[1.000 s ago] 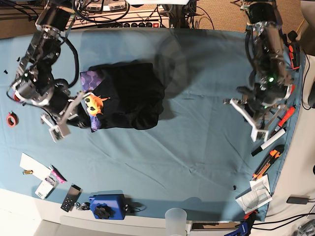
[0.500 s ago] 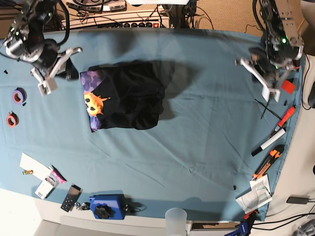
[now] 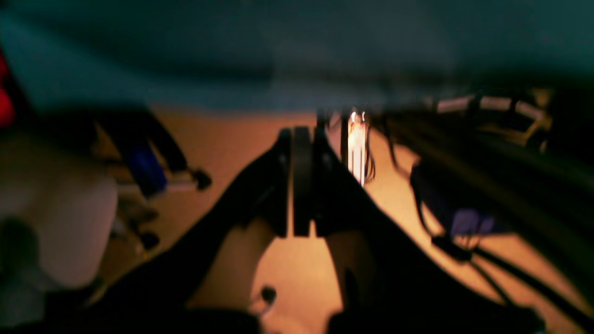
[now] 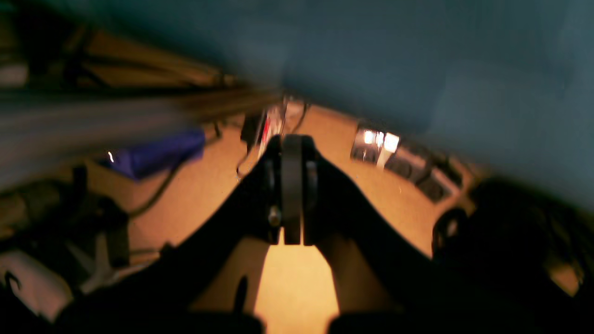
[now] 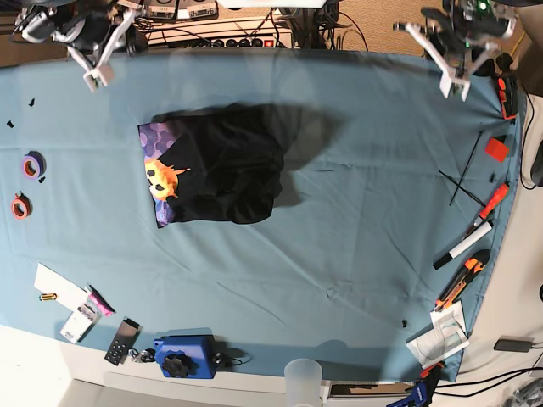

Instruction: Layout the t-shirt on the table in an organized manner, then fold the t-shirt properly

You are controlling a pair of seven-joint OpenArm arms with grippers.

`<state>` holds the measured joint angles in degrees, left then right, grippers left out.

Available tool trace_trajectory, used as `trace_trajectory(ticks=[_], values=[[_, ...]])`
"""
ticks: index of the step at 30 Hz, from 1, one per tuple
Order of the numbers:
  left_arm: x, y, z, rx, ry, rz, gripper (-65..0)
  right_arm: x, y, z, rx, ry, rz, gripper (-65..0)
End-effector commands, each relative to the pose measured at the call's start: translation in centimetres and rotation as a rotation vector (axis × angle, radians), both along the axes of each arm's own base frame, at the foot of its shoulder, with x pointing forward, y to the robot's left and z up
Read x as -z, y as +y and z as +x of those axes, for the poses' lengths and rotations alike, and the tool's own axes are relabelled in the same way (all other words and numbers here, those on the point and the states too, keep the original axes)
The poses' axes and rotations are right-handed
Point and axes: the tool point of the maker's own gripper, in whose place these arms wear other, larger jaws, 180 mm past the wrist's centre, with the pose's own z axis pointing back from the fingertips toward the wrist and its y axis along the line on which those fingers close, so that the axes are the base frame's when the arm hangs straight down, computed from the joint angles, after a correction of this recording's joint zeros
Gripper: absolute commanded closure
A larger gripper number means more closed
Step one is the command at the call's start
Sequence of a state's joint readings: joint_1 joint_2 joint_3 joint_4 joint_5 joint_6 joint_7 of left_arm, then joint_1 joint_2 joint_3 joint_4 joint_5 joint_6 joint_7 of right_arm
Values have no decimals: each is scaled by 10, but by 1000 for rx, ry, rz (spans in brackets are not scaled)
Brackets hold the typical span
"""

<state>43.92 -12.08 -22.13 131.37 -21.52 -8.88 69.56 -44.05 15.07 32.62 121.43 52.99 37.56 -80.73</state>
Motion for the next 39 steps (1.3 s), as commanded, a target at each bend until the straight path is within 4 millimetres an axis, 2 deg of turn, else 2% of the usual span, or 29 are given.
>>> trace_trajectory(ticks=[1, 7, 14, 24, 28, 33, 36, 39], values=[[-3, 0, -7, 11, 4, 4, 0, -3, -2, -5, -16, 1, -15, 0], [7, 1, -54, 5, 124, -1, 0, 8, -19, -45, -23, 134, -112, 0], [22, 3, -97, 6, 248, -14, 0, 13, -27, -83, -19, 249, -137, 0], [59, 12, -148, -25, 413, -46, 0, 55, -48, -152, 120, 489, -63, 0], [74, 14, -166, -35, 472, -66, 0, 70, -52, -165, 182, 542, -32, 0], [97, 16, -184, -62, 544, -94, 0, 91, -56, -167, 242, 588, 11, 0], [113, 18, -192, -99, 583, -109, 0, 105, -53, -173, 213, 653, 36, 0], [131, 17, -198, -108, 600, -142, 0, 120, -56, -190, 127, 768, 2, 0]])
